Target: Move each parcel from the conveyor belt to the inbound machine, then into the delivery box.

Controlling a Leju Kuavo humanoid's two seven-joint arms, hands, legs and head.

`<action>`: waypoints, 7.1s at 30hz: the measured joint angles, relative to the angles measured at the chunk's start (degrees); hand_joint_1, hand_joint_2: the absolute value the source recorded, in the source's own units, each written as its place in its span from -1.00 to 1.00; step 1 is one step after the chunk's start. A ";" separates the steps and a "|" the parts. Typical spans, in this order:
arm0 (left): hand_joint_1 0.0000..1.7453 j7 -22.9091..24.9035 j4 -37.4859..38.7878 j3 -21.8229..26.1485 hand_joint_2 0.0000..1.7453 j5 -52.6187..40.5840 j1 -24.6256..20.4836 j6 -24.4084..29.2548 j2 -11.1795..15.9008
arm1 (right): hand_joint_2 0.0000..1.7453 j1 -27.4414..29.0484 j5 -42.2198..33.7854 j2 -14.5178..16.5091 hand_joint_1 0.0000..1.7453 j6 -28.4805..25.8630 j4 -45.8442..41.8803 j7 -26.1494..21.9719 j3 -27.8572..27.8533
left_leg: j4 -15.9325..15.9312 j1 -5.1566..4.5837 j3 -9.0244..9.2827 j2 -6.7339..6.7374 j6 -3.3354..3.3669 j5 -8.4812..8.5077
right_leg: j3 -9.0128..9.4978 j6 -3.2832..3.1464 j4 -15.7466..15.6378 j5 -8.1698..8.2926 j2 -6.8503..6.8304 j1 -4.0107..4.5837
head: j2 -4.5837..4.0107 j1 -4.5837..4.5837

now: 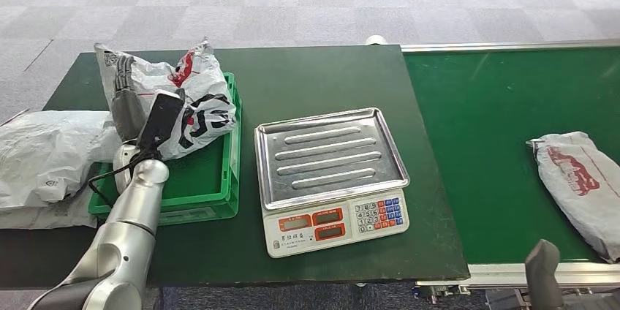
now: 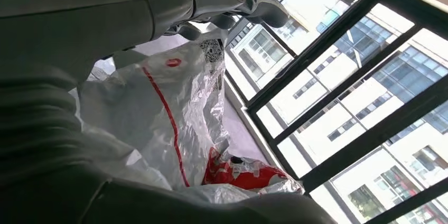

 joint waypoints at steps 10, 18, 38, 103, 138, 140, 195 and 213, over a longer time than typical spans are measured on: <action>-1.00 -5.04 -9.99 -0.67 -1.00 15.58 5.75 -3.91 0.27 | 1.00 0.72 -0.57 -0.73 -1.00 0.00 -0.11 0.00 -0.87 | 0.00 0.01 0.01 0.02 -0.02 0.01 | -0.01 -0.01 0.00 0.00 0.03 0.04 | 0.00 0.00; -1.00 -11.91 -28.26 -6.38 -1.00 36.44 16.49 -6.41 -0.28 | 1.00 3.22 -3.24 -0.71 -1.00 0.00 -1.13 0.00 -2.87 | 0.00 0.00 0.02 0.01 0.07 -0.10 | -0.03 0.04 -0.05 -0.11 -0.01 0.00 | 0.00 0.00; -1.00 -7.70 -33.94 -21.09 -1.00 36.36 27.07 -24.49 -4.47 | 1.00 12.16 -4.85 0.49 -1.00 0.23 2.88 -0.10 -7.12 | 0.00 -0.03 0.06 -0.06 0.19 -0.25 | 0.09 0.12 -0.05 -0.25 -0.09 -0.09 | 0.00 0.01; -1.00 -1.80 -25.24 -22.51 -1.00 28.80 19.93 -30.13 -13.35 | 1.00 2.93 0.21 10.38 -1.00 0.08 7.52 5.59 -20.87 | 0.00 -0.03 0.05 -0.04 0.20 -0.17 | 0.11 0.15 -0.05 -0.12 -0.03 -0.11 | 0.02 0.02; -1.00 -3.56 -39.53 -20.85 -1.00 28.46 35.66 -30.60 -11.50 | 1.00 -1.78 57.51 2.37 -1.00 11.22 18.86 29.04 -18.99 | 0.00 -0.04 0.00 -0.17 0.25 -0.21 | 0.18 0.19 -0.07 -0.19 -0.27 -0.12 | 0.01 0.02; -1.00 -3.63 -40.14 -20.52 -1.00 28.03 36.07 -30.59 -11.49 | 1.00 -2.07 60.27 -0.11 -1.00 11.70 19.76 31.95 -18.78 | 0.00 -0.04 0.00 -0.20 0.25 -0.21 | 0.19 0.19 -0.07 -0.19 -0.30 -0.12 | 0.01 0.02; -1.00 -4.03 -44.91 -23.52 -1.00 16.34 38.44 -16.73 -9.95 | 1.00 -38.49 36.57 -24.12 -1.00 22.63 82.16 27.33 -36.96 | 0.11 -0.24 -0.25 -0.30 0.57 -0.01 | 0.07 0.47 -0.12 0.03 -0.38 -0.30 | 0.00 0.02; -1.00 -3.75 -42.96 -23.93 -1.00 14.93 38.13 -14.63 -9.98 | 1.00 -56.79 24.32 -20.40 -1.00 39.76 106.14 17.84 -38.31 | 0.11 -0.20 -0.28 -0.14 0.56 0.08 | -0.08 0.48 -0.11 0.21 -0.17 -0.26 | 0.01 0.02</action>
